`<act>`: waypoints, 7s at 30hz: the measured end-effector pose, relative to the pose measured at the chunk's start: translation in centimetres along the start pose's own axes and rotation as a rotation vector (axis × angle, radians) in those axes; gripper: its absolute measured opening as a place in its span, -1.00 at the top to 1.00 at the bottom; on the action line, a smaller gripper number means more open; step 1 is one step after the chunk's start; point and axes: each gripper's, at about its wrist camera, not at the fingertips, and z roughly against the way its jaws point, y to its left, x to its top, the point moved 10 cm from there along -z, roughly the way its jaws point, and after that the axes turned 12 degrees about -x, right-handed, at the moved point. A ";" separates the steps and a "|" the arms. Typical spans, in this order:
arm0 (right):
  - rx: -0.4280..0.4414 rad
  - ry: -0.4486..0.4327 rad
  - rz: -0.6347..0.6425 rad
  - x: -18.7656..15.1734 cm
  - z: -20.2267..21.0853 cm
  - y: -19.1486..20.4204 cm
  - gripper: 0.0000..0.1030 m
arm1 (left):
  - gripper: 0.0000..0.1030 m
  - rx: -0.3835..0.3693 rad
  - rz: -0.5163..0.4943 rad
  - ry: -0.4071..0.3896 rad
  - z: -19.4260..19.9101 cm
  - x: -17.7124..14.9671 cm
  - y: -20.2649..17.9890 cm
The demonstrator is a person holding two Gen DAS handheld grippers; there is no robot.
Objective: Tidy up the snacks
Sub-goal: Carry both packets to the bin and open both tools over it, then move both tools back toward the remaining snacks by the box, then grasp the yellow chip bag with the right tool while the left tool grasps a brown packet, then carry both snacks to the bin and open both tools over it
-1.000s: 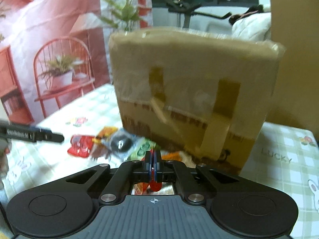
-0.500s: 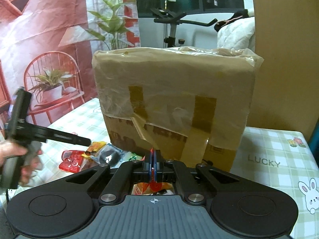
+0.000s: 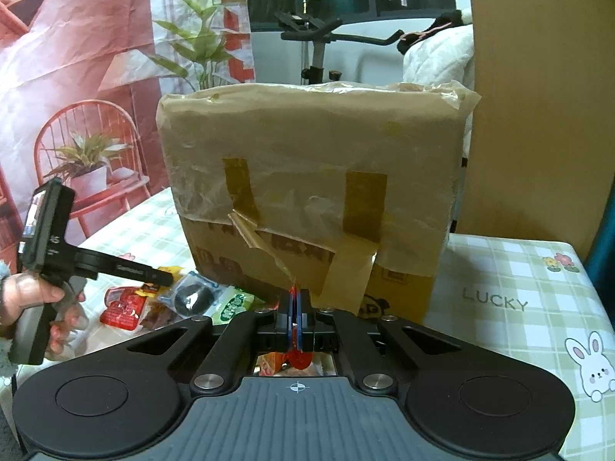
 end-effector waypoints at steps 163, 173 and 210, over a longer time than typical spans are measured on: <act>-0.134 0.089 -0.078 -6.3 0.7 -9.0 0.04 | 0.16 -0.047 -0.008 0.032 2.4 -4.5 -3.2; -0.133 0.096 -0.081 -6.7 0.8 -8.7 0.04 | -0.19 0.042 -0.041 0.048 0.5 -4.3 -2.8; -0.243 -0.108 -0.156 0.3 7.1 -12.7 0.04 | 0.22 -0.077 -0.170 -0.327 12.3 5.9 -8.2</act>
